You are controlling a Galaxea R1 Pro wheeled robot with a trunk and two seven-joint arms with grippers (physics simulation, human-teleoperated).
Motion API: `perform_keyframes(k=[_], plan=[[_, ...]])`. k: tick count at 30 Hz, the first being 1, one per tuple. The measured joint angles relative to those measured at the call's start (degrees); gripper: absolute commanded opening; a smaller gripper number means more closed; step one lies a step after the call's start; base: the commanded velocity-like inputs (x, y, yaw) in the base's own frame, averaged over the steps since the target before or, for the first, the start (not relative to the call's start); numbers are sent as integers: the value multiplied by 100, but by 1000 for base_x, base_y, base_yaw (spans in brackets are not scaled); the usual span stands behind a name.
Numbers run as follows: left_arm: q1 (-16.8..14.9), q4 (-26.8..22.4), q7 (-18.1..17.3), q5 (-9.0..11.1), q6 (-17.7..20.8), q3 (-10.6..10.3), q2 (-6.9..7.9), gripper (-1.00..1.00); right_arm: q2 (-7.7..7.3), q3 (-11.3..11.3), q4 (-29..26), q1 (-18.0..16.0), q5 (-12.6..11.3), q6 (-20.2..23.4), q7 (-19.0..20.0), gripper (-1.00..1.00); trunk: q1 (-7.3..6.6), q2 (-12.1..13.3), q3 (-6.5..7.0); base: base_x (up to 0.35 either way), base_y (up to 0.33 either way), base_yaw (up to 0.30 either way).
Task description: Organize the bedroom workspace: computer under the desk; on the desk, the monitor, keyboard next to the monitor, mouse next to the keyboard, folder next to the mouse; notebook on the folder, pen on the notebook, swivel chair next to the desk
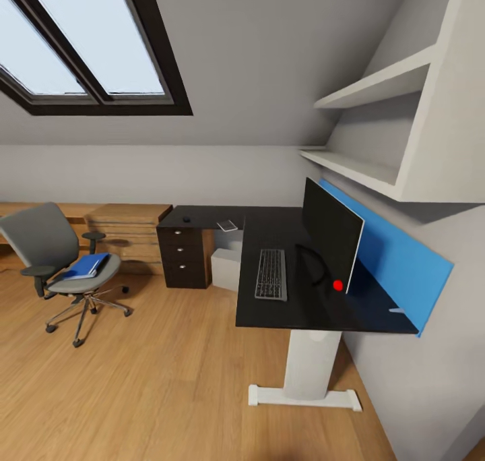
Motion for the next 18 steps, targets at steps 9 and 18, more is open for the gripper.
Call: perform_keyframes(k=[9, 18], plan=[[0, 158, 6, -21, -78, -9, -29, 100, 7, 186, 293, -4, 81, -676, 47, 100, -198, 361, 162, 0, 0, 0], [0, 170, 13, -22, -80, -14, -35, 100, 10, 306, 313, -4, 78, -722, 50, 100, -396, 723, 324, 0, 0, 0]])
